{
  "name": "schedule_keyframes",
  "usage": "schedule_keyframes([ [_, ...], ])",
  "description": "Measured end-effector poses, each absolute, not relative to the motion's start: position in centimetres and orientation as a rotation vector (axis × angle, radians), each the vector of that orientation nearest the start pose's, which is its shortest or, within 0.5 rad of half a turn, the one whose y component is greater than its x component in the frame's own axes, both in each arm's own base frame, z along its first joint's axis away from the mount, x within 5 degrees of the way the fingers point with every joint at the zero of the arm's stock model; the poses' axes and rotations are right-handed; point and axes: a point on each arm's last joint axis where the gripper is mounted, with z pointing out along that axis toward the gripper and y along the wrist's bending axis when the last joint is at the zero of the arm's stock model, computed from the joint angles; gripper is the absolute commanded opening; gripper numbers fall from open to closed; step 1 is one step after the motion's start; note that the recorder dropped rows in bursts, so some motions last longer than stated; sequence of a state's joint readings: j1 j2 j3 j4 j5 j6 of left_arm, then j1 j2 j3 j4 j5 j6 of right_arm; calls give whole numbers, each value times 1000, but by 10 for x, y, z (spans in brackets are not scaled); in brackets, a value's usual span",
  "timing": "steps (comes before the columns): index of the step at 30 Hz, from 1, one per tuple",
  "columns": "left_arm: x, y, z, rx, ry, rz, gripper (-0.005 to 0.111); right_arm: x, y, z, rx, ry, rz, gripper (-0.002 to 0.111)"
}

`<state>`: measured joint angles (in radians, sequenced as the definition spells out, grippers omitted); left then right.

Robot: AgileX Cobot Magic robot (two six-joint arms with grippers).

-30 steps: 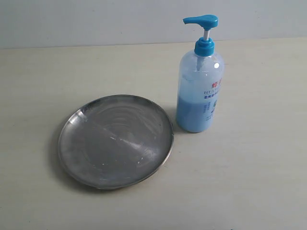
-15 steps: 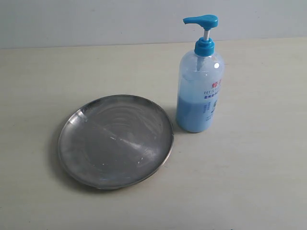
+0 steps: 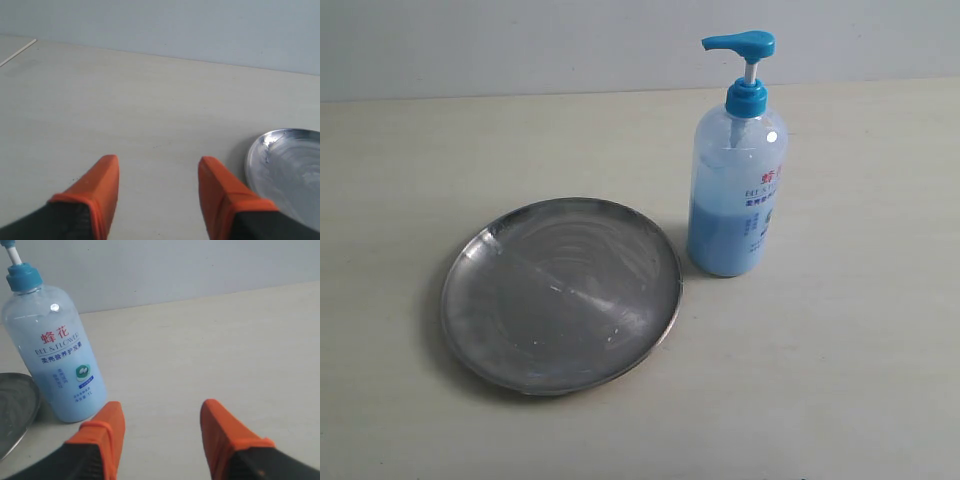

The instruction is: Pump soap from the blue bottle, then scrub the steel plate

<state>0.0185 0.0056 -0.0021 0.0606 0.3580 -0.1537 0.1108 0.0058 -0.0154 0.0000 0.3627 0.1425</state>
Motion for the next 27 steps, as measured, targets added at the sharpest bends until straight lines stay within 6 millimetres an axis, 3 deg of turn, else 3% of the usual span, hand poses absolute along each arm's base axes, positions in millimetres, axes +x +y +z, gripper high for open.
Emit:
schedule_keyframes([
  [10, 53, 3, 181, -121, 1841, -35, 50, 58, 6, 208, 29, 1853, 176, 49],
  [27, 53, 3, 181, -121, 1841, -35, 50, 90, 10, 234, 30, 2016, 162, 49],
])
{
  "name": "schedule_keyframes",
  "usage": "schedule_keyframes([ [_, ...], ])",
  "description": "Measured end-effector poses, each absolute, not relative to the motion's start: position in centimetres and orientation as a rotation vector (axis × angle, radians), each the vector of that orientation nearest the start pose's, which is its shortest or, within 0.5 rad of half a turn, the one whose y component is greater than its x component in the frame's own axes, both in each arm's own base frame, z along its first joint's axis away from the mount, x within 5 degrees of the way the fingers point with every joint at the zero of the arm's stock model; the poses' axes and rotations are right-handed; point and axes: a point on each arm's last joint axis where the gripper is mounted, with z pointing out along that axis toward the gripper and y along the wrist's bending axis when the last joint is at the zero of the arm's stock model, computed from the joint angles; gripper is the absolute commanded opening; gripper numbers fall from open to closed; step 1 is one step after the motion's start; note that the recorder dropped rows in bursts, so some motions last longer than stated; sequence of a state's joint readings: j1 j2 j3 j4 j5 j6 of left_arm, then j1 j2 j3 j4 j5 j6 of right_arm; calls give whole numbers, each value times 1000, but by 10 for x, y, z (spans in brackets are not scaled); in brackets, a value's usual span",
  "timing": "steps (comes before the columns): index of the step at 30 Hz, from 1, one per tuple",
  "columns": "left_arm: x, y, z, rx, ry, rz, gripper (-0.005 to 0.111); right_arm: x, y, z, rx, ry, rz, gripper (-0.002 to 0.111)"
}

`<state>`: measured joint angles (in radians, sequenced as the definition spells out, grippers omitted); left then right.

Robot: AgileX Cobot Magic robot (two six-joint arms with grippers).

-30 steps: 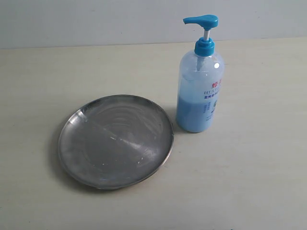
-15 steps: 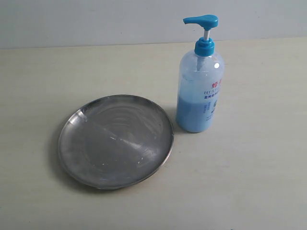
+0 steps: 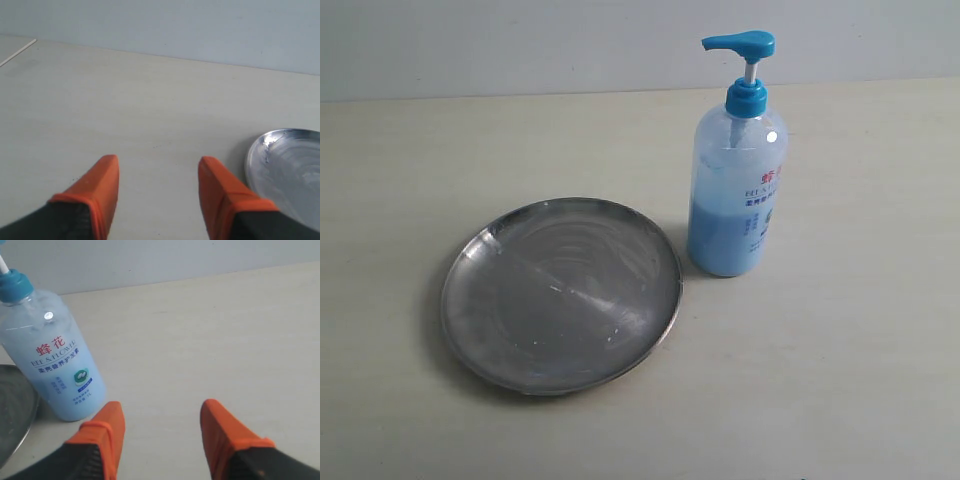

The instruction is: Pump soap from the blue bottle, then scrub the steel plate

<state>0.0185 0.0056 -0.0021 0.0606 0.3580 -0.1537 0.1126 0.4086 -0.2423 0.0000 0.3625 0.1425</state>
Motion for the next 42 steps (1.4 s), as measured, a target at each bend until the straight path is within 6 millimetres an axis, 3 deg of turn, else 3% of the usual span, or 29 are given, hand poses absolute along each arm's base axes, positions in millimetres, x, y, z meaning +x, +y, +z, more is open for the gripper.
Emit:
schedule_keyframes([
  [17, 53, 3, 181, -121, 1841, -35, 50, 127, 14, 263, 31, 2076, 156, 49],
  [42, 53, 3, 181, -121, 1841, -35, 50, 128, 15, 263, 38, 2080, 173, 49],
])
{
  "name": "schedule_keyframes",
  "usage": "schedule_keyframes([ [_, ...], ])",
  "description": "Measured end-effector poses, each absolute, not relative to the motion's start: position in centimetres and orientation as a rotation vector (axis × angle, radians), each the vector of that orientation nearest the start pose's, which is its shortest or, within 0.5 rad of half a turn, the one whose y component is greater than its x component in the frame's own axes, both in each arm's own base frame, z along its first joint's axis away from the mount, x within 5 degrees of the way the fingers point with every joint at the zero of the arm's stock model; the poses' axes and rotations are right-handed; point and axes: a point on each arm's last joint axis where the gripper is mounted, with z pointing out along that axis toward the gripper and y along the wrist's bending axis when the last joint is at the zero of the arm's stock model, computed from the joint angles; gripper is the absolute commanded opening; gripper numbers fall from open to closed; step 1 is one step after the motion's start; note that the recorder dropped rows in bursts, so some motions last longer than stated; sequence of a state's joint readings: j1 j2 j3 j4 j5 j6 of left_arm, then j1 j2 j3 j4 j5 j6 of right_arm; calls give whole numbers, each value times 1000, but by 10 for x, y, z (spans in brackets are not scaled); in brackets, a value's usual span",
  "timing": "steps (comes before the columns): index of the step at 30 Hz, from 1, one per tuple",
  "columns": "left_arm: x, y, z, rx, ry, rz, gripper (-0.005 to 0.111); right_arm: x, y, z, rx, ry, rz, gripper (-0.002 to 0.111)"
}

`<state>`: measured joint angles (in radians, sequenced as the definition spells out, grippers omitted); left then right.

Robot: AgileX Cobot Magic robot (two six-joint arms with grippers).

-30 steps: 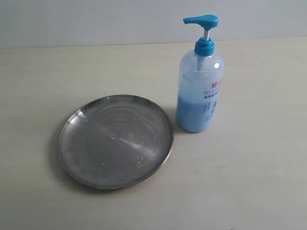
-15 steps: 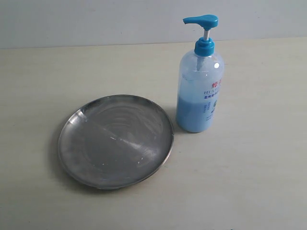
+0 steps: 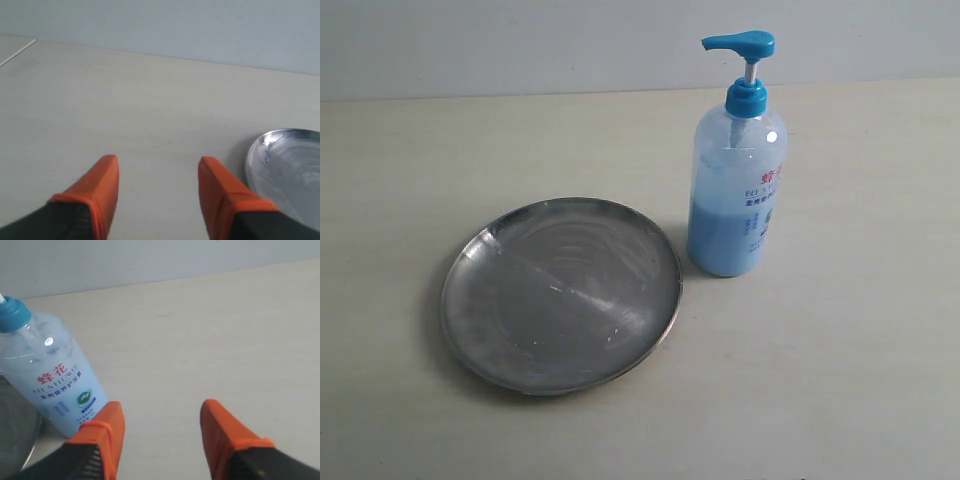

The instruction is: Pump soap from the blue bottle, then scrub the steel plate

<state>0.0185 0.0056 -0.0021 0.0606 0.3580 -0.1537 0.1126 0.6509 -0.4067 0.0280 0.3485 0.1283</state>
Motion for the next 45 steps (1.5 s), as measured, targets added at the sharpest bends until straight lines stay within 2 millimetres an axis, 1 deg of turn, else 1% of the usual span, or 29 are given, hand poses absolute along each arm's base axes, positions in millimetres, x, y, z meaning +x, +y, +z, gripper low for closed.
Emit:
schedule_keyframes([
  [6, 53, 3, 181, -121, 1841, -35, 50, 128, 21, 264, -52, 2067, 205, 49],
  [11, 53, 3, 181, -121, 1841, -35, 50, 128, 27, 266, -159, 2039, 228, 49],
  [15, 53, 3, 181, -121, 1841, -35, 50, 128, 29, 265, -313, 2028, 177, 49],
  [17, 53, 3, 181, -121, 1841, -35, 50, 129, 33, 263, -425, 2028, 156, 54],
  [21, 53, 3, 181, -121, 1841, -35, 50, 132, 44, 256, -719, 1999, 115, 73],
  [23, 53, 3, 181, -121, 1841, -35, 50, 135, 49, 251, -845, 1979, 95, 80],
  [26, 53, 3, 181, -121, 1841, -35, 50, 140, 54, 246, -926, 1976, 84, 88],
  [28, 53, 3, 181, -121, 1841, -35, 50, 145, 56, 242, -922, 1987, 93, 93],
  [30, 53, 3, 181, -121, 1841, -35, 50, 152, 58, 238, -878, 2016, 118, 97],
  [33, 53, 3, 181, -121, 1841, -35, 50, 162, 59, 232, -799, 2061, 145, 100],
  [39, 53, 3, 181, -121, 1841, -35, 50, 178, 61, 216, -672, 2165, 194, 100],
  [45, 53, 3, 181, -121, 1841, -35, 50, 195, 67, 211, -559, 2212, 266, 100],
])
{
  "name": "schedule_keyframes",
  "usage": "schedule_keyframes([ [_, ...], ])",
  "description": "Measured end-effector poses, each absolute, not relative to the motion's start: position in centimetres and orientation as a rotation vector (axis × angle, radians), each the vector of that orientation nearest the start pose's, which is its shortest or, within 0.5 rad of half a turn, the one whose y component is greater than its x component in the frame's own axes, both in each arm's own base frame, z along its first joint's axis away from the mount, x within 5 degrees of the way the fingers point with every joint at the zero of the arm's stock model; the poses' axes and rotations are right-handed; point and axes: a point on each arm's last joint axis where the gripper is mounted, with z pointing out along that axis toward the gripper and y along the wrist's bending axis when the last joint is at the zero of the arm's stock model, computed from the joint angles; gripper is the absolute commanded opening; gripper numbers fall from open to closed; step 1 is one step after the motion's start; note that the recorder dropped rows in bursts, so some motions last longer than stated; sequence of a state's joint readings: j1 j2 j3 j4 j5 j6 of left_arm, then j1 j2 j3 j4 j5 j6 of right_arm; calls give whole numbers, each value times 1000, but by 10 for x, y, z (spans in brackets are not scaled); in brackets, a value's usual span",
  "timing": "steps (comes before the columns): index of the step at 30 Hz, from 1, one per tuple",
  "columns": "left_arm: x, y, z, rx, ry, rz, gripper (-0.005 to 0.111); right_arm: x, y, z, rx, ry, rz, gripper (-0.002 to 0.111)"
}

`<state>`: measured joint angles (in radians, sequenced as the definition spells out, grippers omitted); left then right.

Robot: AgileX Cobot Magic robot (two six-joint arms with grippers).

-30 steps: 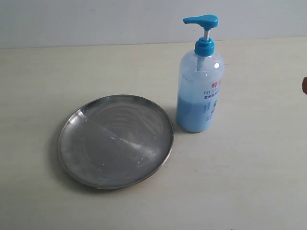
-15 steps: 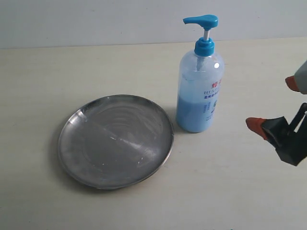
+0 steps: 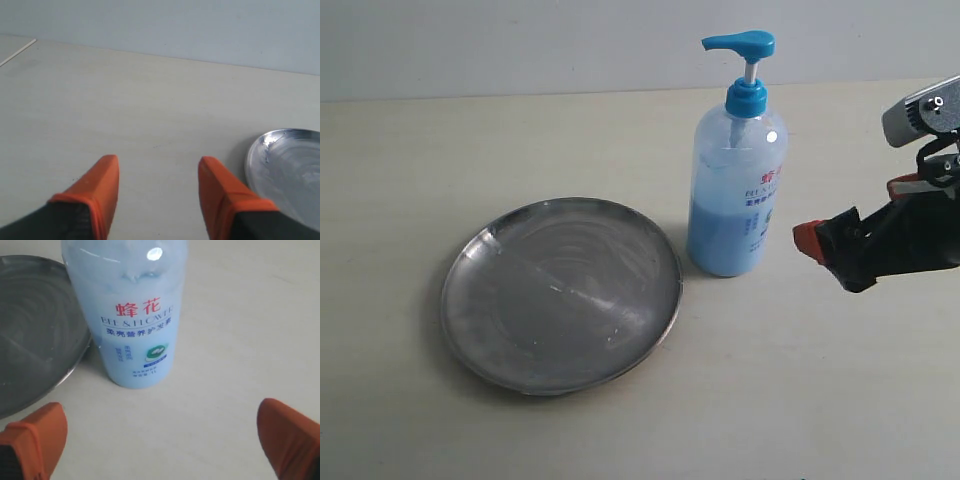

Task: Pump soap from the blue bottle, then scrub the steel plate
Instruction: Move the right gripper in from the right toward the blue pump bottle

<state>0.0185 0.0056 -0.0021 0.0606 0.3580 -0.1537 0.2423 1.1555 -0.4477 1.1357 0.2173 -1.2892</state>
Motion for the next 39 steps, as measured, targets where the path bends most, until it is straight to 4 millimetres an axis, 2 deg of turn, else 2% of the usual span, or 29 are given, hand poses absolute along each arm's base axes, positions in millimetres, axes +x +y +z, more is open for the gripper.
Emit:
schedule_keyframes([
  [7, 53, 3, 181, -121, 1841, -35, 50, 209, 73, 194, -542, 2234, 315, 100],
  [11, 53, 3, 181, -121, 1841, -35, 50, 215, 80, 185, -664, 2208, 350, 99],
  [17, 53, 3, 181, -121, 1841, -35, 50, 226, 85, 170, -699, 2252, 372, 99],
  [23, 53, 3, 181, -121, 1841, -35, 50, 238, 89, 175, -673, 2240, 399, 99],
  [30, 53, 3, 181, -121, 1841, -35, 50, 238, 85, 185, -570, 2243, 376, 98],
  [34, 53, 3, 181, -121, 1841, -35, 50, 233, 83, 189, -602, 2256, 362, 94],
  [39, 53, 3, 181, -121, 1841, -35, 50, 228, 82, 188, -727, 2362, 339, 94],
])
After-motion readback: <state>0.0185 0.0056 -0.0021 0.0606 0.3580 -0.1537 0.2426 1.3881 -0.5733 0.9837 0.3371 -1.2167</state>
